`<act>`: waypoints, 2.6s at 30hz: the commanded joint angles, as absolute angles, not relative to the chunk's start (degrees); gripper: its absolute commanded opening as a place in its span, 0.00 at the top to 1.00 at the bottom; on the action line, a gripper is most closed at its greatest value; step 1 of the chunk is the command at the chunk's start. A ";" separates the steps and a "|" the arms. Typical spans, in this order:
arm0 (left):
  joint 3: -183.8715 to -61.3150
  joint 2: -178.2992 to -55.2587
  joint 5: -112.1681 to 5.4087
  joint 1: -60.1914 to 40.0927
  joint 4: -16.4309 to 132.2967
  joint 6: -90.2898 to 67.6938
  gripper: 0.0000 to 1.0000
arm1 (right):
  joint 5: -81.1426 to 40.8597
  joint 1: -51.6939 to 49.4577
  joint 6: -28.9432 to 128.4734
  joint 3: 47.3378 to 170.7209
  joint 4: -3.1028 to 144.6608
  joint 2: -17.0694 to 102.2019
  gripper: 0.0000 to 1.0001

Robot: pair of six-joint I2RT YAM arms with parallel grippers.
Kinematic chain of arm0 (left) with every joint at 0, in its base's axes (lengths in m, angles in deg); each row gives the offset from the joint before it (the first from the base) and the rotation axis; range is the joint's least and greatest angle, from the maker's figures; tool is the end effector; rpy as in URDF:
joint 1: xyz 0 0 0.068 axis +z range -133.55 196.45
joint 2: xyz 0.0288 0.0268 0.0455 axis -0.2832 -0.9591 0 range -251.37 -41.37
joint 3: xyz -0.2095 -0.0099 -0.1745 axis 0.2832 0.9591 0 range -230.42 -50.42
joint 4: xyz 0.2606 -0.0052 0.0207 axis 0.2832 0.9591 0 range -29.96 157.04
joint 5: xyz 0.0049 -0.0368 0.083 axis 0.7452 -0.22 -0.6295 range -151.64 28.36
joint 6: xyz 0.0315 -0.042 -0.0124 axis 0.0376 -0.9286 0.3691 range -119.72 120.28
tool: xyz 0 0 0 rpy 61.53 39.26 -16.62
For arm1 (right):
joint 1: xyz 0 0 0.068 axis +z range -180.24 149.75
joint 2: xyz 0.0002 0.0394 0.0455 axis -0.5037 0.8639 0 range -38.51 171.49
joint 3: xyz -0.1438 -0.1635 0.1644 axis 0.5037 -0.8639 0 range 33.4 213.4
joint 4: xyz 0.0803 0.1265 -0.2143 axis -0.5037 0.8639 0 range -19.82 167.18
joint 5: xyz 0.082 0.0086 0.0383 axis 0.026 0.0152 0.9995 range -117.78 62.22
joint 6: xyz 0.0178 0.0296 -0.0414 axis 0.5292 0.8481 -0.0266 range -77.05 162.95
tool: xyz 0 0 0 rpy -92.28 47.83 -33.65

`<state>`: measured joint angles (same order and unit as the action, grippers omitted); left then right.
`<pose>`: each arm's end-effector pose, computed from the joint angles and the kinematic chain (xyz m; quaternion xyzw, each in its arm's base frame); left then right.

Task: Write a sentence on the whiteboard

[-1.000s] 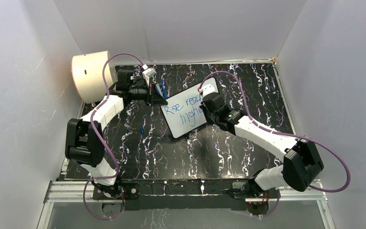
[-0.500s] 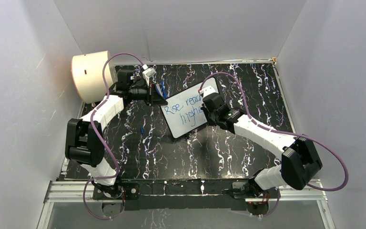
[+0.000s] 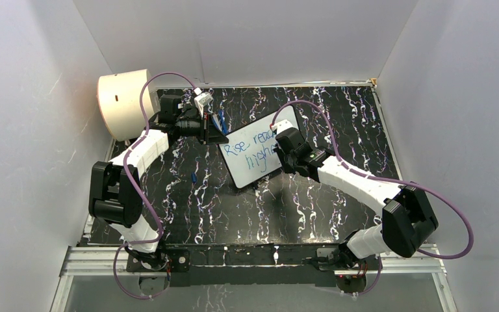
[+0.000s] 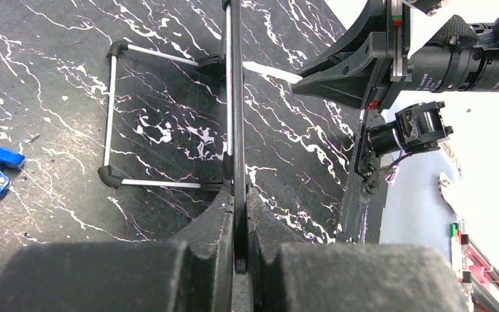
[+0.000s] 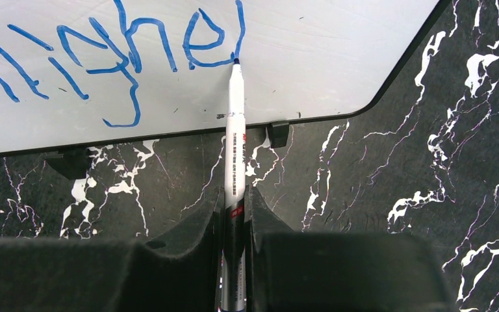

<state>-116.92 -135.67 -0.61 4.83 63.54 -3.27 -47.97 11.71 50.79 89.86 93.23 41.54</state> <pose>0.3487 -0.1036 0.2681 0.3011 0.7316 -0.4944 0.3601 0.2289 0.1893 0.2524 -0.2065 0.8936 0.0055 0.3985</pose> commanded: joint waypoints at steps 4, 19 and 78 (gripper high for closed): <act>-118.01 -136.07 0.49 3.71 66.54 -1.75 1.00 | -48.05 11.43 51.17 89.67 88.92 40.48 1.00; -118.03 -135.94 0.59 3.71 66.63 -1.67 1.00 | -49.18 11.33 50.78 90.79 86.09 39.88 1.00; -118.03 -136.02 -0.47 3.74 66.81 -1.65 1.00 | -51.03 8.82 51.78 88.92 90.02 37.28 1.00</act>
<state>-117.14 -135.67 -0.85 4.70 64.03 -3.27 -50.57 9.20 50.57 89.86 90.26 38.45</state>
